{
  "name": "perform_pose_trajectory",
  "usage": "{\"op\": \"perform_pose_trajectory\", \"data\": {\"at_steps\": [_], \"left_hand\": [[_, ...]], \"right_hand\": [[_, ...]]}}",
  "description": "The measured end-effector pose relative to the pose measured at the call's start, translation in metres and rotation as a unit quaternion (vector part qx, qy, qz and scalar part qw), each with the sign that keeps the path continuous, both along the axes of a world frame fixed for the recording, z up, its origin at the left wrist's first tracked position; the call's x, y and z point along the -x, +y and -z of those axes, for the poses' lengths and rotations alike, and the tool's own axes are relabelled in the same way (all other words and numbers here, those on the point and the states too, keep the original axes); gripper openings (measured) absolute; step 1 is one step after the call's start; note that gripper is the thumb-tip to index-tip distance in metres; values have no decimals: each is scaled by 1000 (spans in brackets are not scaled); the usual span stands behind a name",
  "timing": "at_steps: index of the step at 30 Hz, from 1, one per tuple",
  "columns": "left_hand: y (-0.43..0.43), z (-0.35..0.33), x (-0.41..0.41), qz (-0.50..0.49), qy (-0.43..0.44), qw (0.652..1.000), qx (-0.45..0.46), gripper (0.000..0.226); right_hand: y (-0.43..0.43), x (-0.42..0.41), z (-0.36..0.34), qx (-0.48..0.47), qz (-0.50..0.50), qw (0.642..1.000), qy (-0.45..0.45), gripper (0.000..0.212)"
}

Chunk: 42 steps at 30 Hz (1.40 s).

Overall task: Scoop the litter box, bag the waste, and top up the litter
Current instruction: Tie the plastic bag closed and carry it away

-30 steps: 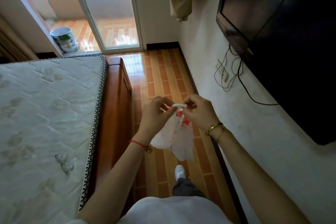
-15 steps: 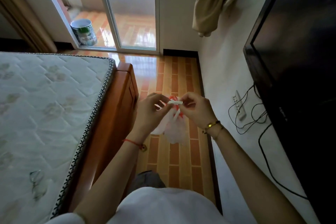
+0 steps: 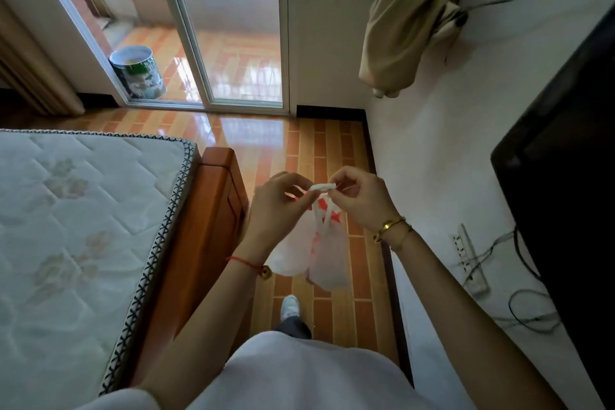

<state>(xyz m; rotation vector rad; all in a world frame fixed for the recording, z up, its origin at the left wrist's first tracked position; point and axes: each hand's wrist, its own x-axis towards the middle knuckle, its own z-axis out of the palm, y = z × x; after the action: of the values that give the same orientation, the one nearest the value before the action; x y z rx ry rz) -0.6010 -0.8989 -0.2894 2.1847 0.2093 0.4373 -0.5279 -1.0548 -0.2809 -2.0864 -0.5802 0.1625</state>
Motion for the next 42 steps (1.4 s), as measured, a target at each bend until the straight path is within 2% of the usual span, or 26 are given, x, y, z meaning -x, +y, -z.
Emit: {"op": "perform_pose_trajectory", "data": {"at_steps": [11,17,35,42], "left_hand": [[102,-3,-149,38,2,999,-11,15],[154,2,-230,-6,14,1000,-10,17],[295,12,-461,-180,8,984,-1,14],[346,15,-539,-228,17,973,17,18]], "right_hand": [[95,-147,3,-25,5,1000,8,15],[153,-231,8,-12,-12,1000,3,16],[325,-522,21,-5,-227,974,-13,15],[391,-613,28,-3,-264,964,-16,16]]}}
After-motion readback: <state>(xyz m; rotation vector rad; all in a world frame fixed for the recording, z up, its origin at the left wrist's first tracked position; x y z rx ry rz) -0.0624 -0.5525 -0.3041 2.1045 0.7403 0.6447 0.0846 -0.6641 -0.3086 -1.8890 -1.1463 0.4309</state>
